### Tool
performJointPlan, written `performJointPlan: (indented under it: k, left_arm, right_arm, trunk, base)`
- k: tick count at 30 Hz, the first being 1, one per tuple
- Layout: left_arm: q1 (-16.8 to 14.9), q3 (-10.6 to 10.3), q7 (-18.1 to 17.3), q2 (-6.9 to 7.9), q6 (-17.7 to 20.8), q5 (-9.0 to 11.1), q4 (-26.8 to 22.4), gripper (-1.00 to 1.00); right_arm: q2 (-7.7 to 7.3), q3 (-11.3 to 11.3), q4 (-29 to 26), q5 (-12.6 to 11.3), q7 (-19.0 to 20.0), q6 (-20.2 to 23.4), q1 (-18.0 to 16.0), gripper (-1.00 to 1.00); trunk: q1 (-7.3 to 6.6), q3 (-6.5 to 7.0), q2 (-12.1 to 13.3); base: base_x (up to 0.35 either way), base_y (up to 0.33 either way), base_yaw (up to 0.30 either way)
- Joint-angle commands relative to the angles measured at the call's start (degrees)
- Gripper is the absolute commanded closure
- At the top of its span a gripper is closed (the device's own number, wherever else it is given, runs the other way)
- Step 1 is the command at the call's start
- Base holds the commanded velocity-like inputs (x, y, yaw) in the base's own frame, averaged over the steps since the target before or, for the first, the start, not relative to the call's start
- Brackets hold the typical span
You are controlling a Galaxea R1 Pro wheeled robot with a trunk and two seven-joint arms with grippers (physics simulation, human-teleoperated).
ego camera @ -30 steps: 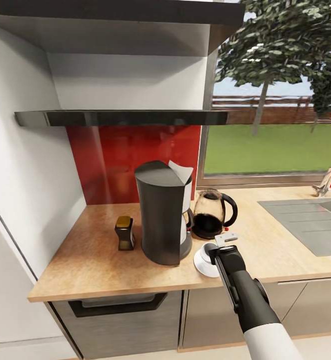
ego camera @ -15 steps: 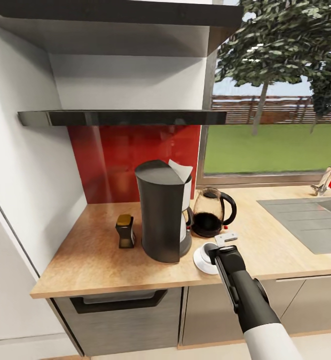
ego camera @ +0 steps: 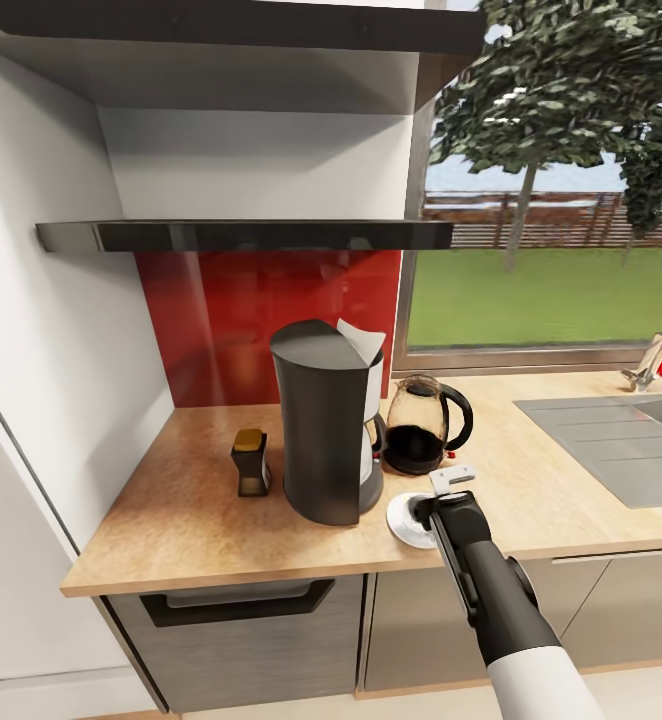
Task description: Set up a coffee station on the kitchen countertop: keep the coffee maker on the countertop, move the bottle of coffee from the kitchen shelf to the counter next to the coffee maker, place a paper coffee filter on top of the coffee maker, put the saucer next to the coffee maker with the coffee cup on the saucer, and place the electric kettle next to the coffee maker.
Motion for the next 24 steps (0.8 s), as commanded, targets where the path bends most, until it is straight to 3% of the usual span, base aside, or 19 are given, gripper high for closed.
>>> performJointPlan:
  k: [1,19,24]
  left_arm:
    - [0.03,0.29,0.06,-0.02,-0.09,-0.20,-0.08,-1.00]
    - [0.03,0.29,0.06,-0.02,-0.09,-0.22,-0.05,-1.00]
    - [0.03,0.32,0.06,-0.02,-0.09,-0.19,-0.04,-1.00]
  right_arm:
    - [0.01,0.11,-0.01,-0.48,-0.59,0.23,-0.05,-1.00]
    - [0.34,0.11,-0.50,-0.64,-0.59,0.23,-0.05,-1.00]
    - [0.54,0.18,-5.86,-0.80,-0.53,0.19,-0.05,-1.00]
  trunk:
    - [0.02,-0.09,-0.08]
    - [0.02,-0.09,-0.08]
    - [0.02,-0.09,-0.08]
  base:
    - [0.000,0.000,0.000]
    - [0.000,0.000,0.000]
    - [0.000,0.000,0.000]
